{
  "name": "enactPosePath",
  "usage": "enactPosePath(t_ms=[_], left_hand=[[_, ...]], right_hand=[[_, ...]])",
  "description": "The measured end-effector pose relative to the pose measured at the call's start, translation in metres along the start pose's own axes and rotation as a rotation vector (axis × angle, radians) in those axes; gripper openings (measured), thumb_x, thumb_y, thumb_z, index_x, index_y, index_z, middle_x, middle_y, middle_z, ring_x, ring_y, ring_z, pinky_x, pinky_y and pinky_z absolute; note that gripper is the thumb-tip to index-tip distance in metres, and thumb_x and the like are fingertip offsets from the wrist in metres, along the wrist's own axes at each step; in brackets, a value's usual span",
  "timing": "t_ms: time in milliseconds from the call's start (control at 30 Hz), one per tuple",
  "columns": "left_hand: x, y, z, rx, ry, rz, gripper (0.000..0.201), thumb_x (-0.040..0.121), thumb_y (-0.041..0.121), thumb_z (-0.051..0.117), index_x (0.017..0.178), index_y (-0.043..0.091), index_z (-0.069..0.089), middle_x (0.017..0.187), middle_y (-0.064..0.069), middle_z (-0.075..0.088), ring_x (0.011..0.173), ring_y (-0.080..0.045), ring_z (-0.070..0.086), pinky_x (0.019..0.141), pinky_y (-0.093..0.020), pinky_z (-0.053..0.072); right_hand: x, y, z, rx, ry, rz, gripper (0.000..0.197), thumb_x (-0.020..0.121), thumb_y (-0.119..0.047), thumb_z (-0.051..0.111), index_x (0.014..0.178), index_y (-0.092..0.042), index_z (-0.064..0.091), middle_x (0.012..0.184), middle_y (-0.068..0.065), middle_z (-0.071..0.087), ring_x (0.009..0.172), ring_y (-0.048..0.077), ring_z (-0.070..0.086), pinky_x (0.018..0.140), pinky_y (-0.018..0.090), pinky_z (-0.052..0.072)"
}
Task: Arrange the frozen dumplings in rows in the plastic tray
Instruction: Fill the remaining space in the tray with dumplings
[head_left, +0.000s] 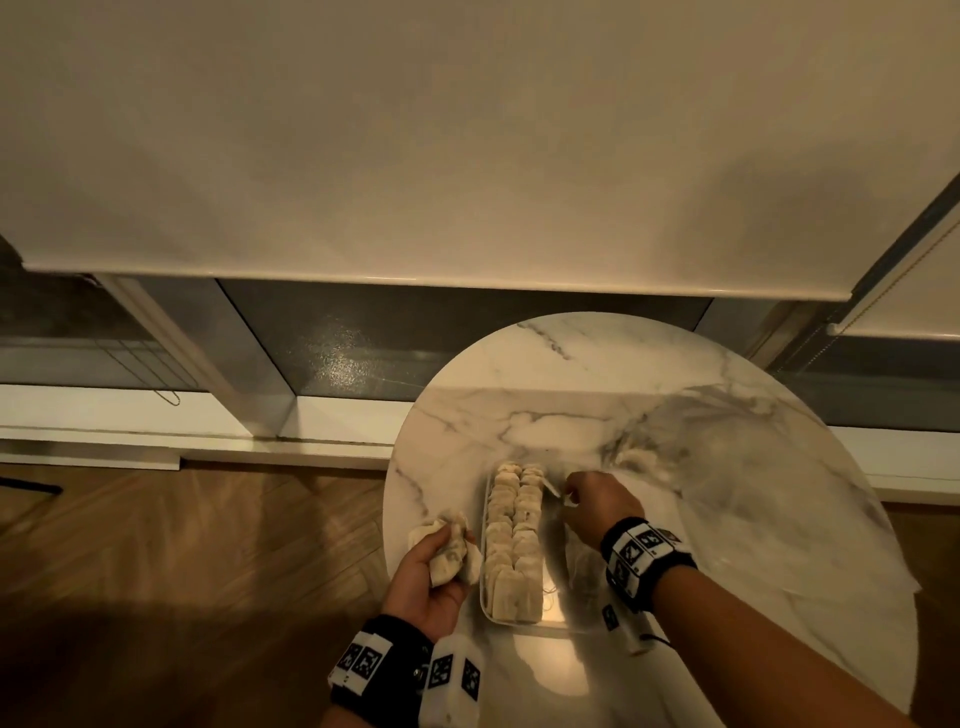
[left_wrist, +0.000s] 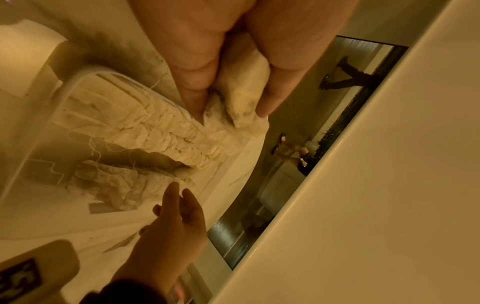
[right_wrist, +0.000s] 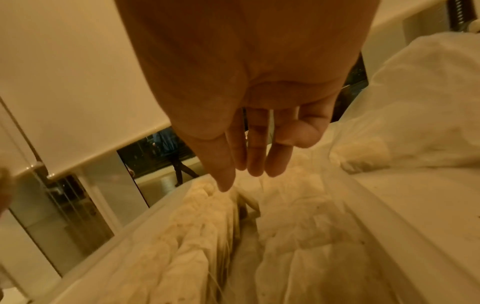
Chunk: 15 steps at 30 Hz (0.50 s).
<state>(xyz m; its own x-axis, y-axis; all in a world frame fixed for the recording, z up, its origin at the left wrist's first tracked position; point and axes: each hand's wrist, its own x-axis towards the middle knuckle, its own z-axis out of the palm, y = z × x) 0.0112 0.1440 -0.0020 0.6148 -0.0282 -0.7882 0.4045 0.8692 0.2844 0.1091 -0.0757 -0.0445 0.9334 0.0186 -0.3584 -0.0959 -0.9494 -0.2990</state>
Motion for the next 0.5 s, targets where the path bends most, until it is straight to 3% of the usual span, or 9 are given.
enactPosePath(t_ms=[167, 300, 500], left_hand=[[-0.006, -0.007, -0.004, 0.011, 0.011, -0.016, 0.014, 0.080, 0.007, 0.061, 0.094, 0.003, 0.063, 0.083, -0.016, 0.064, 0.075, -0.023, 0.063, 0.050, -0.031, 0.058], [-0.006, -0.011, -0.014, -0.009, 0.047, 0.011, 0.010, 0.093, 0.006, 0.055, 0.089, 0.005, 0.063, 0.076, -0.014, 0.067, 0.067, -0.023, 0.067, 0.048, -0.031, 0.057], [-0.007, -0.009, -0.028, -0.069, 0.074, 0.031, 0.008, 0.089, 0.005, 0.058, 0.095, 0.006, 0.064, 0.083, -0.014, 0.068, 0.065, -0.023, 0.070, 0.057, -0.032, 0.060]], right_hand=[[0.018, -0.013, 0.001, -0.113, -0.011, -0.056, 0.023, 0.086, -0.039, 0.061, 0.099, -0.021, 0.067, 0.107, 0.004, 0.065, 0.097, 0.026, 0.064, 0.081, 0.035, 0.055], [0.031, -0.014, 0.003, -0.184, -0.040, -0.070, 0.021, 0.088, -0.030, 0.057, 0.102, -0.020, 0.069, 0.109, 0.006, 0.066, 0.100, 0.028, 0.065, 0.081, 0.035, 0.055], [0.049, -0.006, -0.009, -0.140, -0.139, -0.115, 0.012, 0.087, -0.031, 0.064, 0.092, -0.024, 0.072, 0.099, 0.003, 0.072, 0.091, 0.024, 0.066, 0.076, 0.030, 0.053]])
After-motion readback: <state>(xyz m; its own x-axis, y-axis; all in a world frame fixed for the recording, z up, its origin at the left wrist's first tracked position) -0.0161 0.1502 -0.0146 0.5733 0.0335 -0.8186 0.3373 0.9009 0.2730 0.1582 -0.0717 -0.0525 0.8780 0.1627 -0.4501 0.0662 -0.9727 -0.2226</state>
